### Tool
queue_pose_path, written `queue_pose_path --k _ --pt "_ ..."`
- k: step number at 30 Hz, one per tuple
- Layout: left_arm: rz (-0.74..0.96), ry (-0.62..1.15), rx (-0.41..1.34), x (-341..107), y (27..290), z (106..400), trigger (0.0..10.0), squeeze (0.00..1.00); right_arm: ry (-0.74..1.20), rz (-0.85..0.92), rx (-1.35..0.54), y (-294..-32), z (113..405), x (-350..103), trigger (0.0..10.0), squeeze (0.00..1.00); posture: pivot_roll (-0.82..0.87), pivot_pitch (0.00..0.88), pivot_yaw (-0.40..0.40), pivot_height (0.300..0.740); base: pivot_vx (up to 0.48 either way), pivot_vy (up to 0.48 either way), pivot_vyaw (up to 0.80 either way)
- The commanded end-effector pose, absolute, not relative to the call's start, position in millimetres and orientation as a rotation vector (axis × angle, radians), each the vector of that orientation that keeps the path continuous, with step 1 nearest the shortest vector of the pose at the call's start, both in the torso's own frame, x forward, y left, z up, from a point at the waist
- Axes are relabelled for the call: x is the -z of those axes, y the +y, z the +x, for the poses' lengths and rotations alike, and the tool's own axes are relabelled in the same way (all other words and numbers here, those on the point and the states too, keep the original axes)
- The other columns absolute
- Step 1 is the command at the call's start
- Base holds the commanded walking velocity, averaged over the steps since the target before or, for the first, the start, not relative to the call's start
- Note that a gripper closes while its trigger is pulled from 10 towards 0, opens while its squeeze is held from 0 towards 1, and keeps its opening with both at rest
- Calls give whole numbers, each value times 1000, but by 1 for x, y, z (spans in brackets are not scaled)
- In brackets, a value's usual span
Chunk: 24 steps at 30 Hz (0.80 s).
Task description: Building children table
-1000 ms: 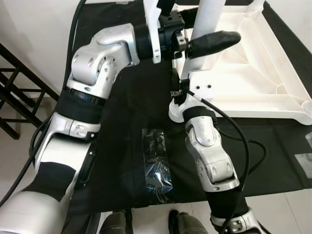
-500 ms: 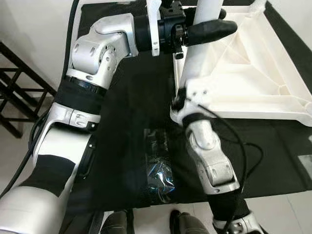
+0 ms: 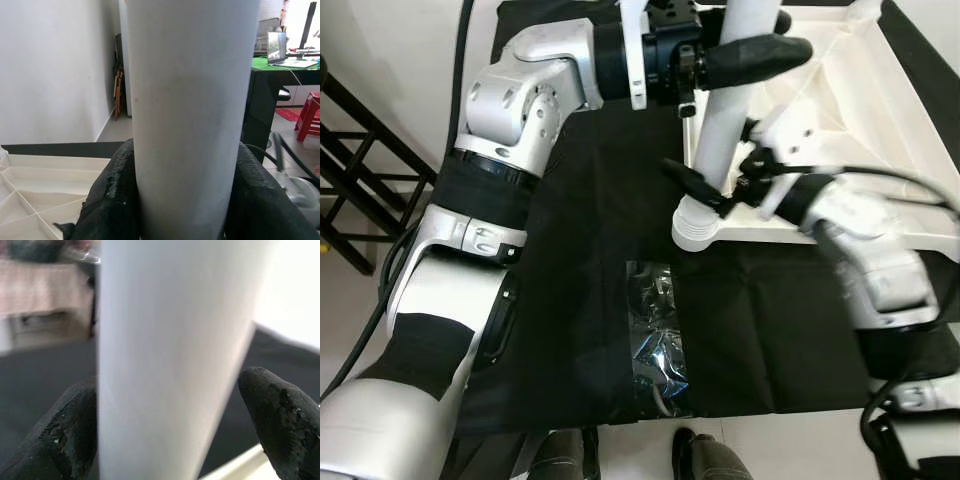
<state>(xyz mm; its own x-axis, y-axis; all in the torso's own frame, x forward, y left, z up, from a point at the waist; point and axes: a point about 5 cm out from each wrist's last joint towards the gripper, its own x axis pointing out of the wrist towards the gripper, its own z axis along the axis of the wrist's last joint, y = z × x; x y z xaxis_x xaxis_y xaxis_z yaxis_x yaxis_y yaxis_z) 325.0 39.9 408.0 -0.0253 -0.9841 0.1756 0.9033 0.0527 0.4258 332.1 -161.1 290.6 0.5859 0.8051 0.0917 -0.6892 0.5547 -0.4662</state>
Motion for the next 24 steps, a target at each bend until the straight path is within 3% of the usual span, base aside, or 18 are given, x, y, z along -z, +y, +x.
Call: queue_pose_path --k 1,9,10,12,13,24 --pt "247 -442 1576 -398 37 323 0 0 -291 -420 -993 -167 332 -295 10000 0 95 276 21 740 0 0 0" --pt "251 -433 1596 -396 38 322 0 0 -263 -368 -1160 -169 342 -306 10000 0 103 278 32 740 0 0 0" --pt "251 -431 1600 -396 38 322 0 0 -252 -355 -1178 -170 347 -305 3725 0 104 278 33 740 0 0 0" --pt "251 -430 1603 -396 38 322 0 0 -244 -348 -1189 -172 350 -305 3725 0 105 278 33 740 0 0 0" --pt "252 -431 1606 -396 38 322 0 0 -225 -343 -1219 -172 352 -303 0 0 107 278 34 740 0 0 0" --pt "246 -430 1614 -397 36 321 0 0 -169 -344 -1315 -164 361 -293 0 0 120 280 35 740 0 0 0"
